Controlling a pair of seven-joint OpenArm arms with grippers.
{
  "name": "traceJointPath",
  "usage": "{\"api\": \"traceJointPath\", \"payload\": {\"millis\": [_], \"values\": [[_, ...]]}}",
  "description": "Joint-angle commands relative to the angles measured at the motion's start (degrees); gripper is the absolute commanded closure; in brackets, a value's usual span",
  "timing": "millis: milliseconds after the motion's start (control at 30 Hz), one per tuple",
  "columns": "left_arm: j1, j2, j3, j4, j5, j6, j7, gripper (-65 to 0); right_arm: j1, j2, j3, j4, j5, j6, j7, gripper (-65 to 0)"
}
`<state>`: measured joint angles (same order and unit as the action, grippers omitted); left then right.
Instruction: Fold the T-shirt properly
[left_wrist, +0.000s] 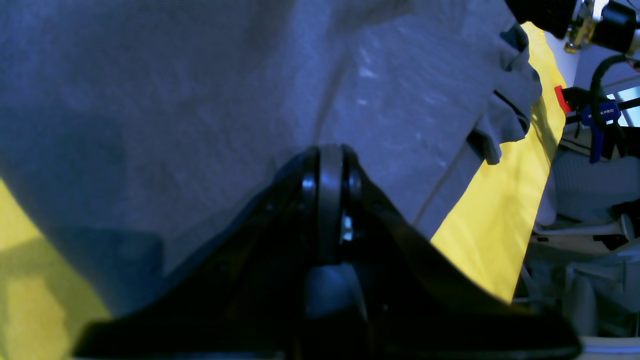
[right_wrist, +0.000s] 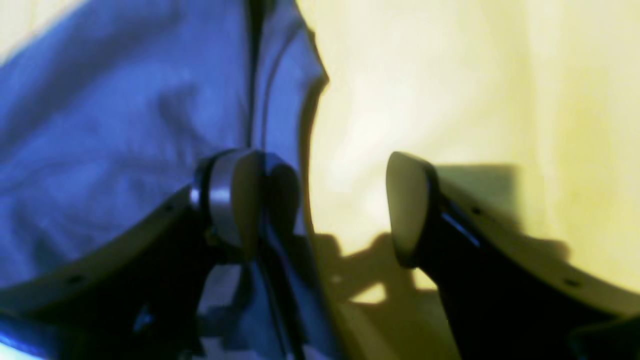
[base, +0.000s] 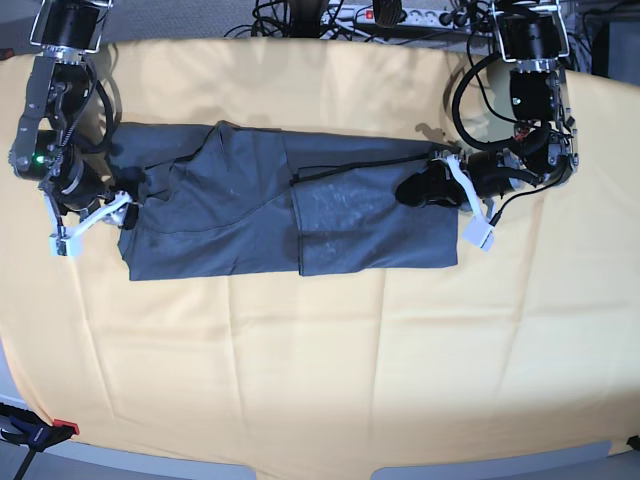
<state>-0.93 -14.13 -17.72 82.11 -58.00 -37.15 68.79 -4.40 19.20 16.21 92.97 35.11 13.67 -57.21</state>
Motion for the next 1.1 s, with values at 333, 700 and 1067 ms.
{"api": "traceJointPath", "payload": {"millis": [333, 700, 1067], "values": [[-0.5, -0.5, -0.2, 0.8, -3.8, -0.2, 0.4, 0.0, -0.7, -2.3, 4.1, -0.5, 21.1, 12.2, -9.5, -40.9], [-0.7, -0.5, -0.2, 0.8, -4.0, -0.2, 0.4, 0.0, -0.5, -4.8, 4.1, -0.5, 18.9, 21.7, -6.2, -5.0], [-6.7, -1.0, -11.2, 1.2, -27.0, -1.0, 11.2, 0.0, 3.8, 0.5, 4.2, -0.3, 13.4, 21.6, -4.5, 0.0]]}}
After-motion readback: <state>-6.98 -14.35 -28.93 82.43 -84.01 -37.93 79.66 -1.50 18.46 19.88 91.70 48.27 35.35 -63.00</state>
